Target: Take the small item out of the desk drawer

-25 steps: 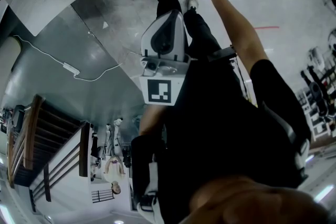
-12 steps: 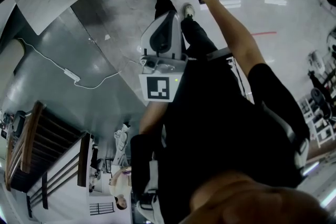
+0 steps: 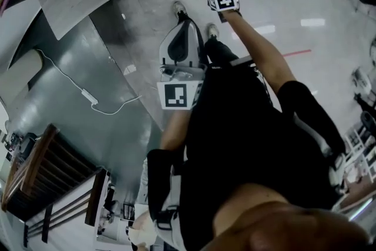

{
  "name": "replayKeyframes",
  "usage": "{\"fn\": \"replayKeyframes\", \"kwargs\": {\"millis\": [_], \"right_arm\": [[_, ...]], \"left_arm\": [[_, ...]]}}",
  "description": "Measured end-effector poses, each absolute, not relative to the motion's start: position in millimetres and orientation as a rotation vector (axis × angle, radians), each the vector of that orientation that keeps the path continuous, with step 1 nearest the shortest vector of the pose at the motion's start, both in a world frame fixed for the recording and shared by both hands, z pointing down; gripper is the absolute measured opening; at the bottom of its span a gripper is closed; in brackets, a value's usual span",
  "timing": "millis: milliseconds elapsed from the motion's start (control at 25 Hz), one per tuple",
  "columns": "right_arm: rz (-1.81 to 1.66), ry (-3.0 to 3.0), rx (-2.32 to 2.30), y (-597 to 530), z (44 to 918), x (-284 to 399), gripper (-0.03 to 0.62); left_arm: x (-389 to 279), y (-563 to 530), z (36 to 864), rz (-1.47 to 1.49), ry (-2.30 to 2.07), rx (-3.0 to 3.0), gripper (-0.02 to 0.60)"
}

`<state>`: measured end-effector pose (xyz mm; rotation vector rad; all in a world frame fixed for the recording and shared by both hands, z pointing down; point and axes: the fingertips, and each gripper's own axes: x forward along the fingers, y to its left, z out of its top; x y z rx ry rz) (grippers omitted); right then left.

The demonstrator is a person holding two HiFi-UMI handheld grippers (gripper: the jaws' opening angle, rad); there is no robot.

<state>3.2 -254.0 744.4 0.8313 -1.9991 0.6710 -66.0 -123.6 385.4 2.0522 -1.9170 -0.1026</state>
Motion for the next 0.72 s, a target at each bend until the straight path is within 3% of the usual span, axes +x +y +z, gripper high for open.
{"fn": "replayKeyframes", "kwargs": {"millis": [360, 720], "right_arm": [[0.634, -2.179, 0.823, -242.8, 639.3, 34.8, 0.247], [0.616, -2.327, 0.858, -196.8, 557.8, 55.3, 0.247]], "left_arm": [[-15.3, -99.1, 321.3, -0.107, -2.011, 2.109, -0.002], [-5.9, -51.2, 301.0, -0.038, -2.033, 2.163, -0.002]]}}
